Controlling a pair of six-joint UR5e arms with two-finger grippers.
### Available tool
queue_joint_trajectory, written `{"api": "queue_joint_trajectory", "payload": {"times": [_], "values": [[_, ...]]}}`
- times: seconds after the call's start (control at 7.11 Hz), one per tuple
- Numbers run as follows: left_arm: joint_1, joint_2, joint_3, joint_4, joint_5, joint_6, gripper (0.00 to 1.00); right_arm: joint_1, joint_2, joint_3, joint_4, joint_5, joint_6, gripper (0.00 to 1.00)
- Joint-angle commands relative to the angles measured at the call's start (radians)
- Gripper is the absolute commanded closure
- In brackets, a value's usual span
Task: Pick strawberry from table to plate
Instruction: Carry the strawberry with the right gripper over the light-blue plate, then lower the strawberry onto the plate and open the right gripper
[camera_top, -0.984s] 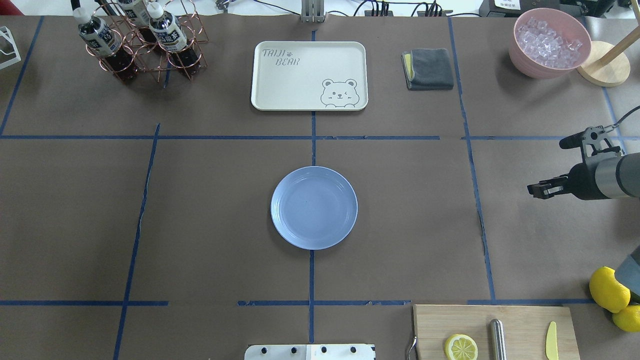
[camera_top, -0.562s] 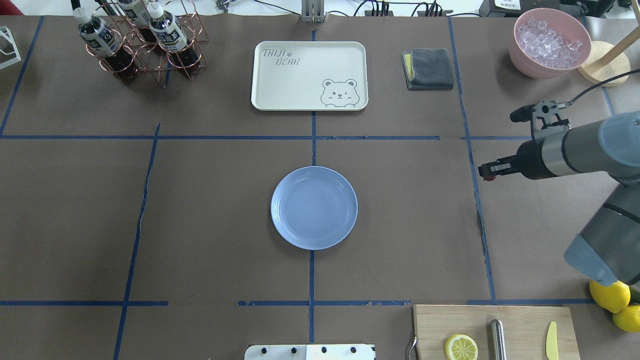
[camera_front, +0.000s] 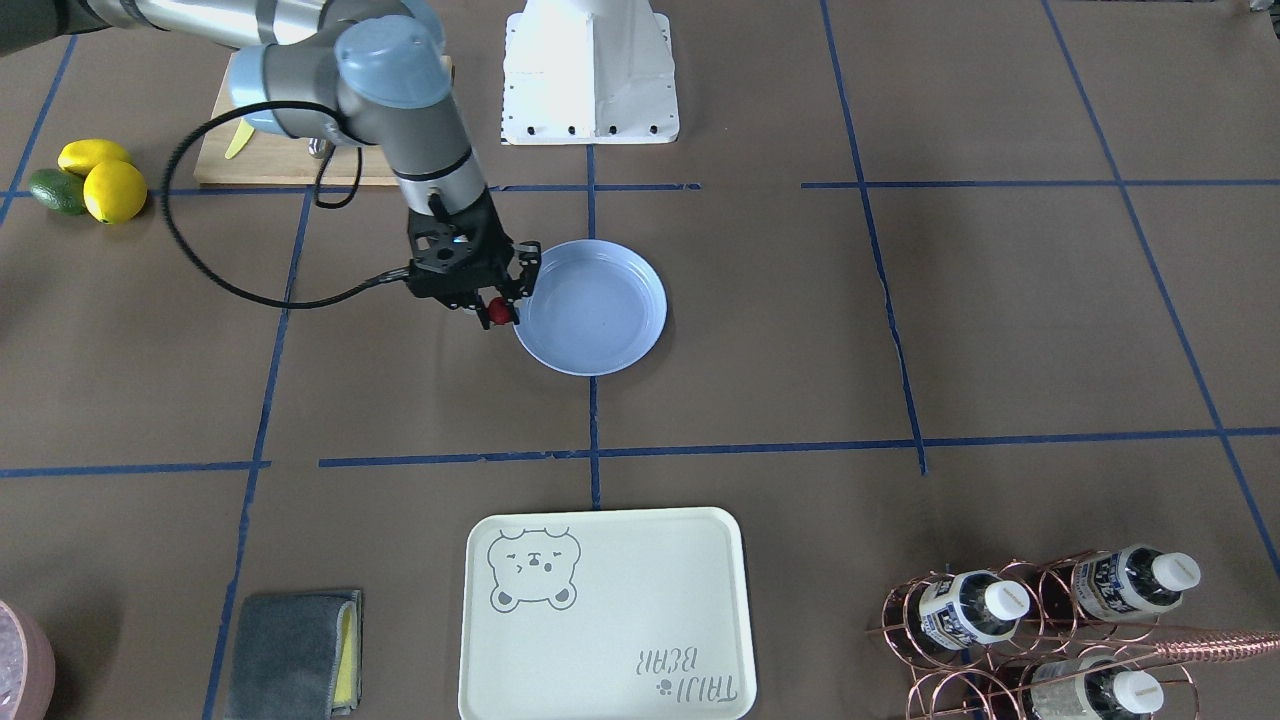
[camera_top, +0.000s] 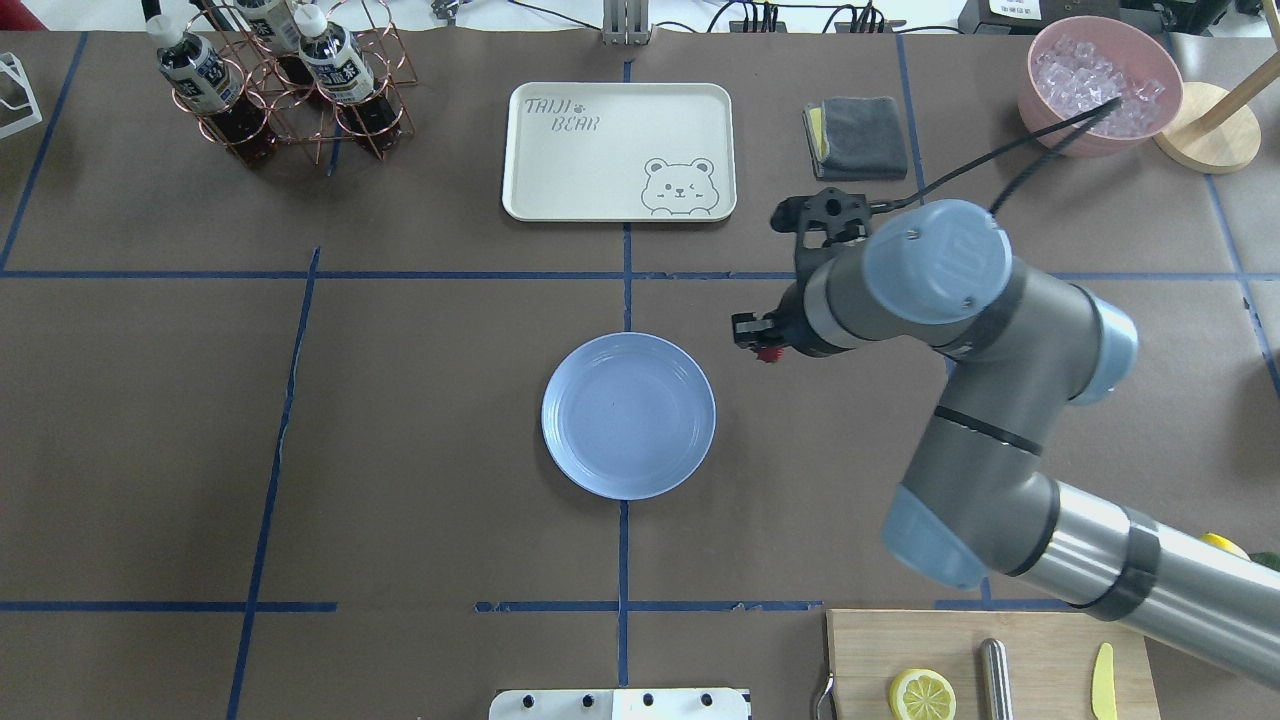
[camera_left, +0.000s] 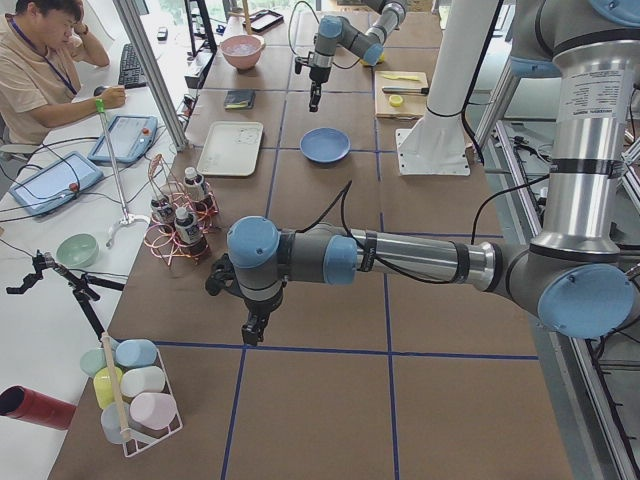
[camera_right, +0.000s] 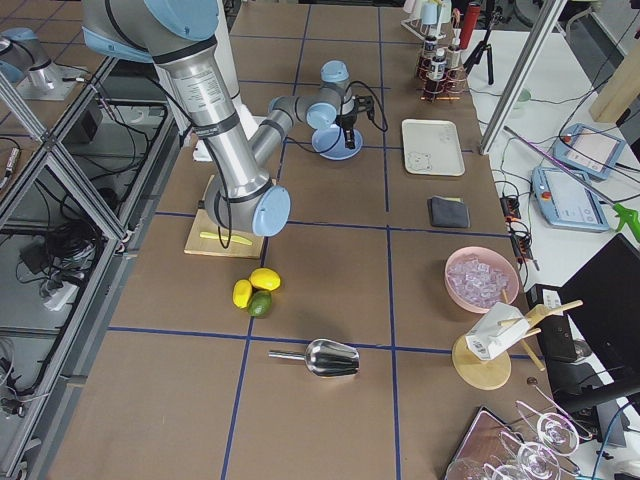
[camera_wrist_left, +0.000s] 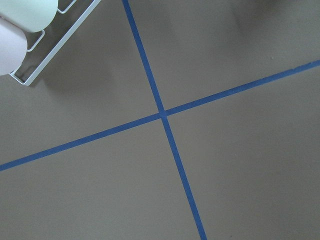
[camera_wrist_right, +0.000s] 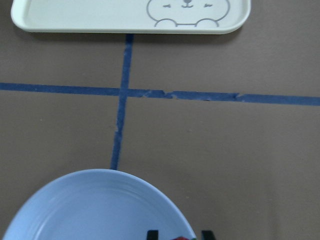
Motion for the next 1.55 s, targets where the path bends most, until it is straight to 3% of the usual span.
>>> {"api": "queue_joint_trajectory", "payload": {"times": [0.0, 0.28, 0.98, 1.41], "values": [[0.001, -0.002, 0.001, 0.000, 0.000, 0.000, 0.00, -0.103, 0.154, -0.185, -0.017, -0.141, 0.101, 1.00], [0.001, -0.002, 0.001, -0.001, 0.000, 0.000, 0.00, -0.124, 0.169, -0.232, -0.019, -0.162, 0.110, 1.00], [0.001, -0.002, 0.001, -0.001, 0.000, 0.000, 0.00, -0.130, 0.162, -0.215, -0.029, -0.160, 0.109, 1.00], [0.001, -0.002, 0.003, -0.001, 0.000, 0.000, 0.00, -0.131, 0.154, -0.180, -0.097, -0.163, 0.109, 1.00]]}}
